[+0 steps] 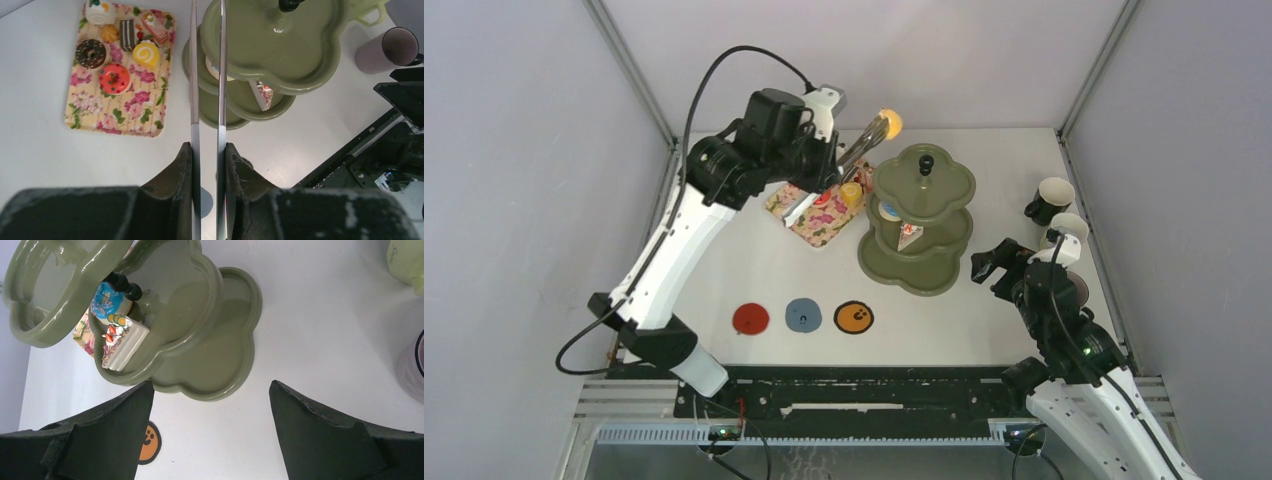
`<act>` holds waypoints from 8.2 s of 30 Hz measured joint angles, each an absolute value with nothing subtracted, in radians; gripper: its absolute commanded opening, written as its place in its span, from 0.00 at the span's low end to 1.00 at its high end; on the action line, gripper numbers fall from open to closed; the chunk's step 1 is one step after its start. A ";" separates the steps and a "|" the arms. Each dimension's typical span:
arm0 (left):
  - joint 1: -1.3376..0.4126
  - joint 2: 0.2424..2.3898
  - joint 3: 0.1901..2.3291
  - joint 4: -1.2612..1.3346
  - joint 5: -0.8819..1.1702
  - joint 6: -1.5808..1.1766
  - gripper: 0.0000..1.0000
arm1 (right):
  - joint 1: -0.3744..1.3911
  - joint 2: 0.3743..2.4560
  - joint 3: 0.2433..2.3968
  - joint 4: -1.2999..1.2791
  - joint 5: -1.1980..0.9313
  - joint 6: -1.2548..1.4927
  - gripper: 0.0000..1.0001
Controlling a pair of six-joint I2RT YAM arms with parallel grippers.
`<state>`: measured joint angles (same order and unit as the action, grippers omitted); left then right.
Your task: Serve the afternoon tea
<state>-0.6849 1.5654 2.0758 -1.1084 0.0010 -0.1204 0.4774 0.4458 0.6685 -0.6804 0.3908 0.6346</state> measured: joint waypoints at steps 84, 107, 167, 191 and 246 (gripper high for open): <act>-0.672 1.525 2.025 -1.119 -0.025 -0.106 0.00 | 0.478 0.462 0.669 -0.684 0.390 0.639 0.93; -0.381 1.523 1.414 -0.751 -0.080 -0.336 0.20 | 0.479 0.456 0.677 -0.688 0.398 0.638 0.93; -0.226 1.670 1.270 -0.487 0.171 -0.532 0.17 | 0.479 0.465 0.678 -0.692 0.406 0.639 0.93; -0.226 1.390 1.292 -0.680 0.197 -0.456 0.00 | 0.480 0.473 0.678 -0.692 0.406 0.646 0.93; -0.801 1.470 1.828 -0.949 0.105 -0.236 0.03 | 0.500 0.473 0.678 -0.693 0.414 0.679 0.92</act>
